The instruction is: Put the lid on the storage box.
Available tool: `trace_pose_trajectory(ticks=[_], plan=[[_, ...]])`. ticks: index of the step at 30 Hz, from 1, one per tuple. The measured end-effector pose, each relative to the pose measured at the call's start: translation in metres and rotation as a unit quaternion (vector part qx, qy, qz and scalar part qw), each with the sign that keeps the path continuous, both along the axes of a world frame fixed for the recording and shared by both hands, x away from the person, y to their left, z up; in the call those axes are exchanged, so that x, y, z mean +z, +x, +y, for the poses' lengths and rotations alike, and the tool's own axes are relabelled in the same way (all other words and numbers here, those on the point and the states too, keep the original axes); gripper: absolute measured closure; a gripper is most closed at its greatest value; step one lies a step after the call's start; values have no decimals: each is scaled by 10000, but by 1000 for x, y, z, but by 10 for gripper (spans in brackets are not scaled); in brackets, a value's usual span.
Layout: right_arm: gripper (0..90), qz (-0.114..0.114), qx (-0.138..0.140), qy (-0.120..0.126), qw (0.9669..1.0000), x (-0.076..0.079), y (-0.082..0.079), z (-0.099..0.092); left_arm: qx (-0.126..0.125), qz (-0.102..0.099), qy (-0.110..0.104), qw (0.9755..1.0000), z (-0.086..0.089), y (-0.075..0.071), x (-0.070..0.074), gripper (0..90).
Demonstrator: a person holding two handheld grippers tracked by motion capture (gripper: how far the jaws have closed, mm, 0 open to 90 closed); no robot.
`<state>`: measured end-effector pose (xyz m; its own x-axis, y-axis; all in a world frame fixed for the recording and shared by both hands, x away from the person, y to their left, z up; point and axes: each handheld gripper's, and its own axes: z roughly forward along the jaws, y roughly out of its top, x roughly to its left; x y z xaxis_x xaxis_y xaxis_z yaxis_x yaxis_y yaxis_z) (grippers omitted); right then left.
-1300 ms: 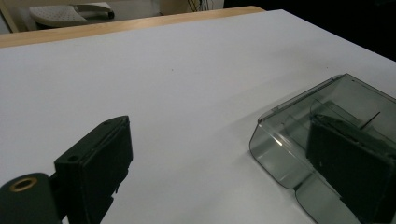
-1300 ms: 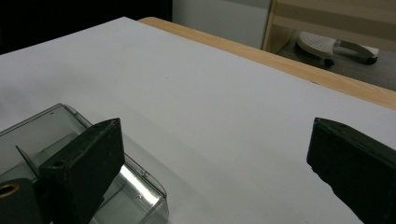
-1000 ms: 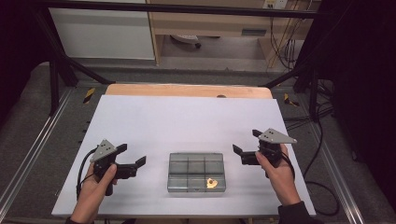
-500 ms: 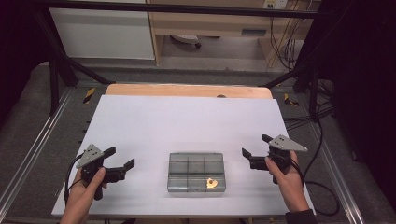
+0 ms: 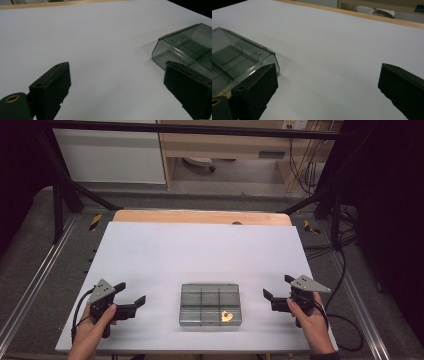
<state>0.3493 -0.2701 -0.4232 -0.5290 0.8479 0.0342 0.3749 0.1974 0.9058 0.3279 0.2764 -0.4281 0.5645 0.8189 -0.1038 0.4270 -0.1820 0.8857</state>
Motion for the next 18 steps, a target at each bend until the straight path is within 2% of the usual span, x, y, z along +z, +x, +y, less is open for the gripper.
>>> trace_pose_trajectory(ticks=[9, 15, 18], plan=[[31, 327, 226, -48, 9992, -15, 1, 6, -295, 240, 177, 9991, -14, 0, -11, 75], [29, 612, 397, -89, 9973, -24, 2, 16, -418, 534, 427, 9968, -24, 2, -19, 78], [29, 636, 423, -106, 9970, -25, 2, 21, -398, 521, 533, 9964, -27, 3, -21, 82]])
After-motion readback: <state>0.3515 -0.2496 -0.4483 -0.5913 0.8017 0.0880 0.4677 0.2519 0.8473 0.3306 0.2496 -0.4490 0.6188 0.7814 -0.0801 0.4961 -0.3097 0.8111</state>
